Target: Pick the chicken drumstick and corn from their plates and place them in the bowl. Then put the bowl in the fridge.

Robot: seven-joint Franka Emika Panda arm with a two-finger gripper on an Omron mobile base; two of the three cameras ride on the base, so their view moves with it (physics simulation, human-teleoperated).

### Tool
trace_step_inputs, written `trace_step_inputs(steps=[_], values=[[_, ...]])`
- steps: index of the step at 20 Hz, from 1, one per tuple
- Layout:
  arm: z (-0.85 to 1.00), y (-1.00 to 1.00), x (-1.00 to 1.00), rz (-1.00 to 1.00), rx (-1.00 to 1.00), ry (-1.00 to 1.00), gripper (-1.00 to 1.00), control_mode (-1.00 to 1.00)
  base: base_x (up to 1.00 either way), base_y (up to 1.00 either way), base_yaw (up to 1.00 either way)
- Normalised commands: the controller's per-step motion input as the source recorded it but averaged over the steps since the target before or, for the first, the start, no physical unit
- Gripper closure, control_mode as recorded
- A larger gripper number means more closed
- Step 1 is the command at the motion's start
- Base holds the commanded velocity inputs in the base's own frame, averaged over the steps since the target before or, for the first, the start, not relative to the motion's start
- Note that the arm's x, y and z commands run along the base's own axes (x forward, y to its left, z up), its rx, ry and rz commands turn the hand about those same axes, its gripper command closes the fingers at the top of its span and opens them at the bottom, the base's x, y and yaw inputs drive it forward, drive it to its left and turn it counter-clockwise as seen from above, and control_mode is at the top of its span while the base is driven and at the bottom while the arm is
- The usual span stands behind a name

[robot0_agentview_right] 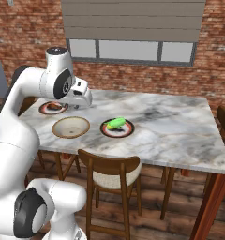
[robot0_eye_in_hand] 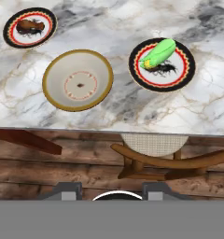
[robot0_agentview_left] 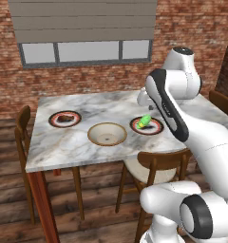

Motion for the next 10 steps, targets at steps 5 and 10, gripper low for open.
trace_step_inputs(steps=[5, 10], values=[[-0.09, -0.05, 0.26, 0.00, -0.02, 0.00, -1.00, -1.00, 0.00, 0.00, 0.00], [-0.14, -0.18, 0.59, 0.00, -0.01, 0.06, -1.00, -1.00, 0.00, 0.00, 0.00]])
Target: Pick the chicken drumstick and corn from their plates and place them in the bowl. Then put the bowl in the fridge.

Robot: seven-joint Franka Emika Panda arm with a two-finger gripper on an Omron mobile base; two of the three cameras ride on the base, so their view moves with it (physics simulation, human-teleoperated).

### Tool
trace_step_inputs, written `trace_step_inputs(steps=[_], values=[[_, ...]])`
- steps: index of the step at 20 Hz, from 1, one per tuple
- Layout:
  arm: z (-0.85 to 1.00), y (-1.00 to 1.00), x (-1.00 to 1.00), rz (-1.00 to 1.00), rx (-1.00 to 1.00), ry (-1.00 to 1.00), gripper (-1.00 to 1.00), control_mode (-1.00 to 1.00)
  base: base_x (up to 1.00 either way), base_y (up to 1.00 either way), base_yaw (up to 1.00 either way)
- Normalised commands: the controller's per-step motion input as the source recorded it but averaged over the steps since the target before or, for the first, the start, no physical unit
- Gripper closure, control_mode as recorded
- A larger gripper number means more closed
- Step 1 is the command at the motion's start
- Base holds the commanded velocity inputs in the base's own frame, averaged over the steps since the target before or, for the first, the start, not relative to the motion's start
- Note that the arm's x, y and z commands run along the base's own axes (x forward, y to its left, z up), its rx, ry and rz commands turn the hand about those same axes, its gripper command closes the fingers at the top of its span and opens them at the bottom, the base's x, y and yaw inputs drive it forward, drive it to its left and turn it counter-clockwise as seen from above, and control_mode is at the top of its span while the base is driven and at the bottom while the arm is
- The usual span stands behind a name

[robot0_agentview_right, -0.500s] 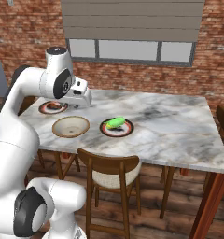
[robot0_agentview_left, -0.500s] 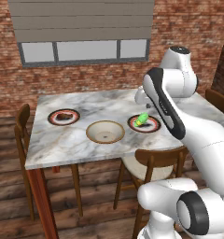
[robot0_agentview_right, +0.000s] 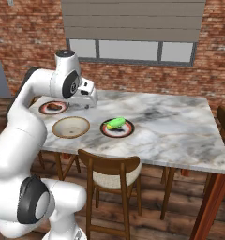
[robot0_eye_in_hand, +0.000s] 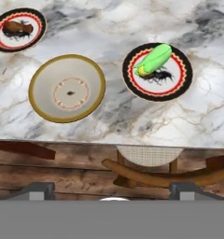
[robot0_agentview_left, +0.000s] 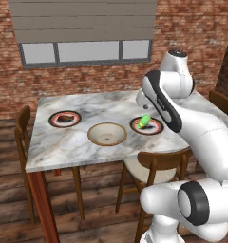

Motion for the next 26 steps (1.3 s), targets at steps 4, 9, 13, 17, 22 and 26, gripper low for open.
trace_step_inputs(steps=[4, 9, 13, 17, 22, 26], values=[[-0.12, -0.15, 0.68, -0.03, -0.02, 0.11, -1.00, -1.00, 0.00, 0.00, 0.00], [-0.15, -0.13, 0.69, -0.08, -0.01, 0.14, -1.00, -1.00, 0.00, 0.00, 0.00], [-0.21, -0.15, 0.62, -0.16, 0.00, 0.19, -1.00, -1.00, 0.00, 0.00, 0.00], [-0.29, -0.20, 0.58, -0.18, 0.00, 0.20, -1.00, -1.00, 0.00, 0.00, 0.00], [-0.46, -0.15, 0.45, -0.14, 0.00, 0.10, -1.00, -1.00, 0.00, 0.00, 0.00], [-0.56, -0.14, 0.39, -0.05, -0.02, 0.07, -1.00, -1.00, 0.00, 0.00, 0.00]])
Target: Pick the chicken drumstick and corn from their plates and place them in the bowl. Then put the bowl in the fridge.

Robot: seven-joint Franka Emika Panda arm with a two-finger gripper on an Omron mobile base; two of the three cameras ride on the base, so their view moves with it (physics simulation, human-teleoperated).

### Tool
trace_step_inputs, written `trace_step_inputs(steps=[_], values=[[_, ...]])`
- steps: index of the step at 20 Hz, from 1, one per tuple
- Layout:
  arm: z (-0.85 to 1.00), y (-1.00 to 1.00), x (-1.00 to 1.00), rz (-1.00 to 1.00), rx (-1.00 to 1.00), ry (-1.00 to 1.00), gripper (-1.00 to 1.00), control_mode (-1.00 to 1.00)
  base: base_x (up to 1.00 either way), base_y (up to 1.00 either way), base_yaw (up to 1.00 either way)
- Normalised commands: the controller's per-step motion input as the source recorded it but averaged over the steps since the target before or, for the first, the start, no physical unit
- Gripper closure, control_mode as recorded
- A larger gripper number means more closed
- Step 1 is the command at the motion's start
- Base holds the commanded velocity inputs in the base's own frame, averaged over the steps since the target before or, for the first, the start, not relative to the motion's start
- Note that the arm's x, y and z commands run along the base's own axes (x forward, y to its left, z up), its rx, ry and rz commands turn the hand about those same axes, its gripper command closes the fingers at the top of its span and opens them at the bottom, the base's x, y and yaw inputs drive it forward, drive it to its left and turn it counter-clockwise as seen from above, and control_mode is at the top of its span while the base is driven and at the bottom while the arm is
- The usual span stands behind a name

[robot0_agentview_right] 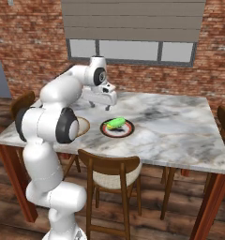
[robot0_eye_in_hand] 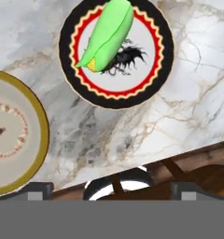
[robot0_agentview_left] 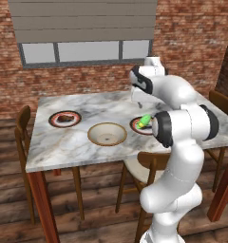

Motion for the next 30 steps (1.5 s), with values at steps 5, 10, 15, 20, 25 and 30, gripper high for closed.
trace_step_inputs(steps=[5, 10, 15, 20, 25, 30], values=[[-0.59, -0.18, 0.38, -0.02, 0.00, 0.03, -1.00, -1.00, 0.00, 0.00, 0.00], [-0.48, -0.19, 0.30, 0.00, 0.00, 0.00, -1.00, -1.00, 0.00, 0.00, 0.00], [-0.44, -0.08, 0.33, 0.00, 0.00, -0.09, -1.00, -1.00, 0.00, 0.00, 0.00], [-0.40, 0.00, 0.27, 0.00, 0.00, -0.08, -1.00, -1.00, 0.00, 0.00, 0.00], [-0.35, 0.00, 0.18, 0.00, 0.00, -0.05, -1.00, -1.00, 0.00, 0.00, 0.00], [-0.28, 0.00, 0.22, 0.00, 0.00, -0.01, -1.00, -1.00, 0.00, 0.00, 0.00]])
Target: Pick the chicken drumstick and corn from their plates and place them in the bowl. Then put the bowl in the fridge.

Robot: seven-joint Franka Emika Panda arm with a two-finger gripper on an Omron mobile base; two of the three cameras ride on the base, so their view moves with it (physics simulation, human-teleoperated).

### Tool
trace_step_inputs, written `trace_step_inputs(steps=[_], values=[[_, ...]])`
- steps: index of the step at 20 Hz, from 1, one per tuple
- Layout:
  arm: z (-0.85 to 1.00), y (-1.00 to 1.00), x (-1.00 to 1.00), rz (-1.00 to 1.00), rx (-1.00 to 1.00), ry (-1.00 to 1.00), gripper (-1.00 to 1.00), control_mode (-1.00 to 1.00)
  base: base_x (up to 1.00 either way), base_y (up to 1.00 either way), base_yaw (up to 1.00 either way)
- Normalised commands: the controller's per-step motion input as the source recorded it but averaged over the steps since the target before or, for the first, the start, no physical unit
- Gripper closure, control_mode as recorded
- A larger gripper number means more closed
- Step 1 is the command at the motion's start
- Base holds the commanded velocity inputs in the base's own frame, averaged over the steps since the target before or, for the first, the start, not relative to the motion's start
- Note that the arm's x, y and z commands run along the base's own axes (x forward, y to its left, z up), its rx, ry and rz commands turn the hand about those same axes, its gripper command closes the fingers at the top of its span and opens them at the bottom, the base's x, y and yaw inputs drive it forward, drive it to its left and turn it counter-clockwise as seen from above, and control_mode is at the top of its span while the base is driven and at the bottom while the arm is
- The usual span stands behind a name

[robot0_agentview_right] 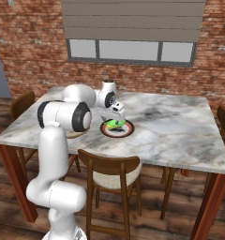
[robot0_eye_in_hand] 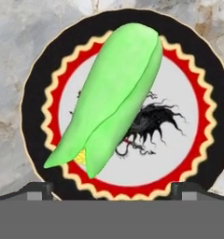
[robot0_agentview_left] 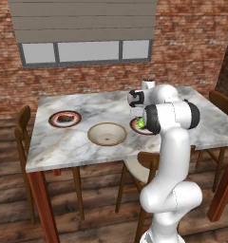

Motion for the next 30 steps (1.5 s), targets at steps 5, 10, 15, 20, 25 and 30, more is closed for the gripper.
trace_step_inputs(steps=[5, 10, 15, 20, 25, 30], values=[[-0.09, 0.00, 0.42, 0.00, 0.00, 0.00, -1.00, -1.00, 0.00, 0.00, 0.00], [-0.12, 0.00, 0.32, 0.00, 0.00, 0.00, -1.00, -1.00, 0.00, 0.00, 0.00], [-0.29, -0.08, 0.10, 0.00, -0.01, 0.00, -1.00, -1.00, 0.00, 0.00, 0.00], [-0.24, -0.13, -0.06, -0.01, 0.00, 0.00, -1.00, -1.00, 0.00, 0.00, 0.00], [-0.19, -0.04, -0.03, -0.03, 0.00, 0.00, -1.00, -1.00, 0.00, 0.00, 0.00], [-0.20, 0.00, -0.08, -0.01, 0.00, 0.02, -1.00, -1.00, 0.00, 0.00, 0.00]])
